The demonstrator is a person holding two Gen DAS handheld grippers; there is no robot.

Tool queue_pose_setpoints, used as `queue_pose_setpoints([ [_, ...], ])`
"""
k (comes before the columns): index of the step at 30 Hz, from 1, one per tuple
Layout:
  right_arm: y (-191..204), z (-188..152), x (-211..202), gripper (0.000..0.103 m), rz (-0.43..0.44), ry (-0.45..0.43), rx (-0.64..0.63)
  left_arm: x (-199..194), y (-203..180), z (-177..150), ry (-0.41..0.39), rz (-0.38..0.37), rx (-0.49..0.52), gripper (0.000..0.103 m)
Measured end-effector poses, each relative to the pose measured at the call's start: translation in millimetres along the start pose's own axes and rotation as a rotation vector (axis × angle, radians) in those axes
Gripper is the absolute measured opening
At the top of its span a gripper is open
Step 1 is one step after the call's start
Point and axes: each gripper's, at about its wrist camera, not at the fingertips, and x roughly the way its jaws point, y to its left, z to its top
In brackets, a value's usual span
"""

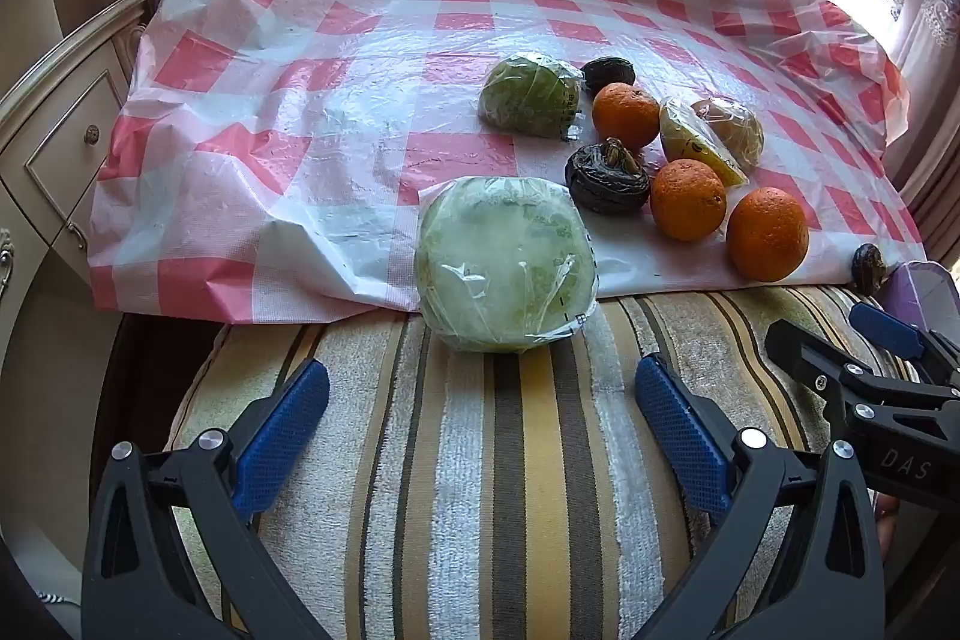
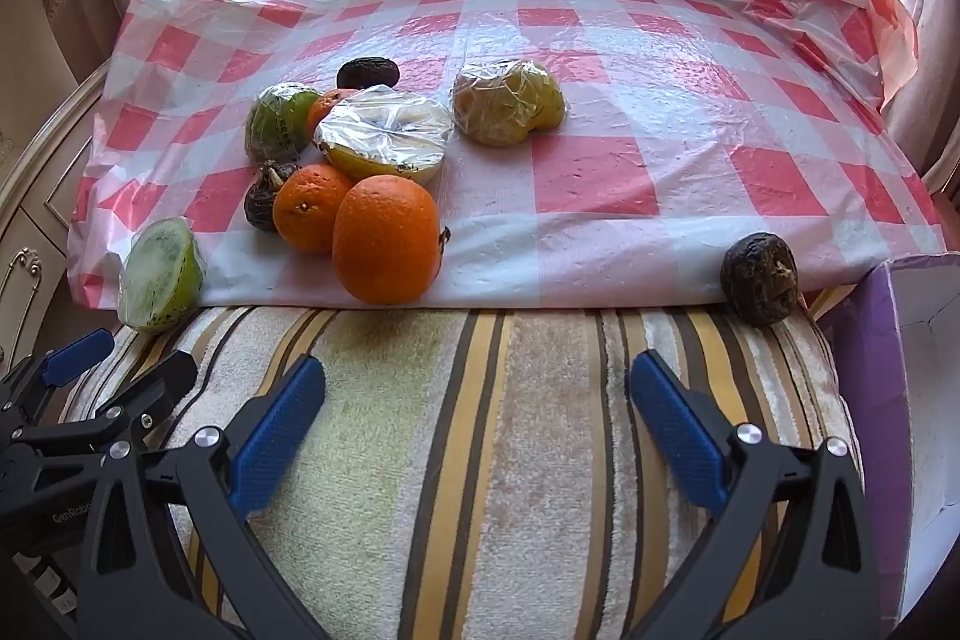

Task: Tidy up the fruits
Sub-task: 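Grasp the dark round fruit with the right gripper while the left grasps the wrapped cabbage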

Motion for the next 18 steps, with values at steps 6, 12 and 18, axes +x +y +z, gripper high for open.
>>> queue_pose_setpoints([
  [6, 0.4, 0.0, -0.1, 0.102, -0.001, 0.0, -0.001, 0.1, 0.4, 0.2, 0.0, -0.002, -0.002, 0.099],
  [12, 0.4, 0.5, -0.3, 0.102, 0.001, -0.001, 0.0, -0.1, 0.1, 0.0, 0.0, -0.002, -0.001, 0.099],
  [18, -5.3, -0.2, -5.3, 0.102, 0.033, -0.004, 0.008, -0.3, 0.8, 1.2, 0.001, -0.007, -0.008, 0.099],
])
